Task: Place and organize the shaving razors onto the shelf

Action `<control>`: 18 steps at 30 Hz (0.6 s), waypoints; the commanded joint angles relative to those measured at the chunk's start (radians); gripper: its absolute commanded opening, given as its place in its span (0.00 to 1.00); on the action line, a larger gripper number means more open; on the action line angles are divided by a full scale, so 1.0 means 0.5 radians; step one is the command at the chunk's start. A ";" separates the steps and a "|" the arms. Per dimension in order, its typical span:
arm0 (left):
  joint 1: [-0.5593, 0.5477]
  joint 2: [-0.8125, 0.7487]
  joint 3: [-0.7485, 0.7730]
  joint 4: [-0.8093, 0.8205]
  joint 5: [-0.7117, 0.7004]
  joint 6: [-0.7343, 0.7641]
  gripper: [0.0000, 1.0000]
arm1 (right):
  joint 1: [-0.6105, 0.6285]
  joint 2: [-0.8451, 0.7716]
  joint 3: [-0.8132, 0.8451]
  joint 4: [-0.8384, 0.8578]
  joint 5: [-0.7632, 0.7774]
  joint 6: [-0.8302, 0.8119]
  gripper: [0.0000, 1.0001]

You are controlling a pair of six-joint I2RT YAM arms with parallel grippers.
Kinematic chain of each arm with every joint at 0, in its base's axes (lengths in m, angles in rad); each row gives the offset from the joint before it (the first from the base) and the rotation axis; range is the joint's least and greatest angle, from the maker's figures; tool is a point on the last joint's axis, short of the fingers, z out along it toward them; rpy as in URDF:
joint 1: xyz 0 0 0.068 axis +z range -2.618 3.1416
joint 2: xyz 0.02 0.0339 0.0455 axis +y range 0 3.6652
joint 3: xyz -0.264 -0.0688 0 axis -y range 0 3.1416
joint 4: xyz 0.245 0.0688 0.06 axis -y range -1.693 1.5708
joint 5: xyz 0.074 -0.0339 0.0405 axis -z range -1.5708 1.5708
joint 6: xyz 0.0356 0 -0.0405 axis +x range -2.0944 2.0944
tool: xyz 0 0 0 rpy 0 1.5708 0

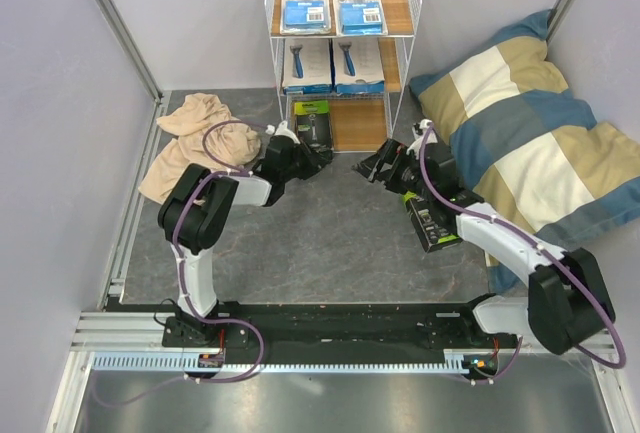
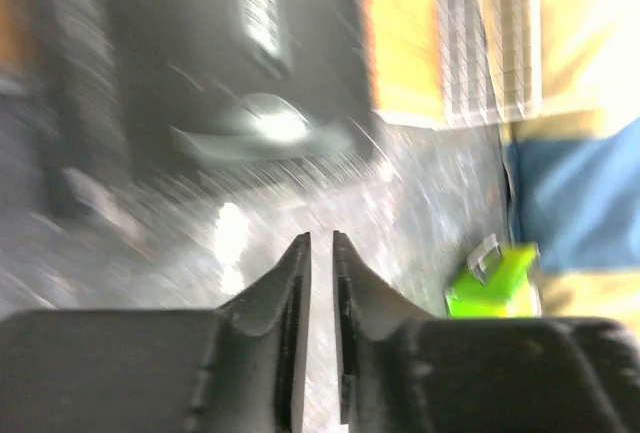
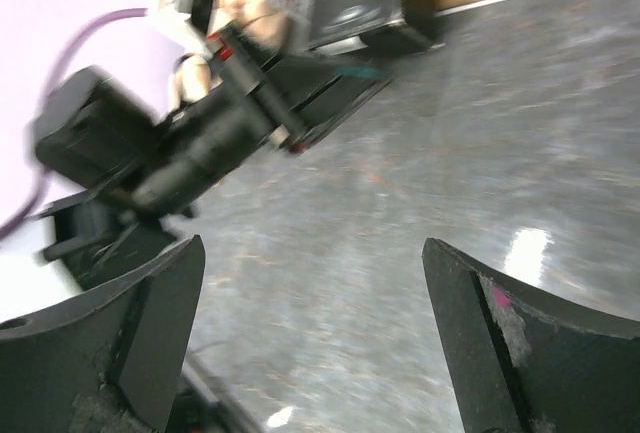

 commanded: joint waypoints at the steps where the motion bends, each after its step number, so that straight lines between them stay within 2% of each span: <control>1: -0.144 -0.291 -0.135 0.135 -0.043 0.190 0.28 | -0.019 -0.186 0.109 -0.432 0.278 -0.299 0.98; 4: -0.209 -0.453 -0.230 0.151 -0.040 0.194 0.42 | -0.034 -0.239 0.155 -0.628 0.370 -0.406 0.98; 5: -0.236 -0.527 -0.252 0.148 -0.040 0.197 0.52 | -0.040 -0.251 0.162 -0.662 0.386 -0.437 0.98; 7: -0.261 -0.607 -0.322 0.151 -0.037 0.200 0.61 | -0.062 -0.288 0.162 -0.727 0.435 -0.459 0.98; 8: -0.289 -0.641 -0.344 0.151 -0.040 0.200 0.72 | -0.071 -0.297 0.162 -0.754 0.459 -0.468 0.98; 11: -0.329 -0.773 -0.411 0.139 -0.031 0.191 0.88 | -0.114 -0.334 0.150 -0.852 0.542 -0.505 0.98; 16: -0.366 -0.862 -0.445 0.102 0.104 0.163 0.98 | -0.270 -0.383 0.122 -1.018 0.637 -0.545 0.98; 18: -0.390 -0.886 -0.451 0.096 0.104 0.169 1.00 | -0.353 -0.395 0.116 -1.058 0.637 -0.554 0.98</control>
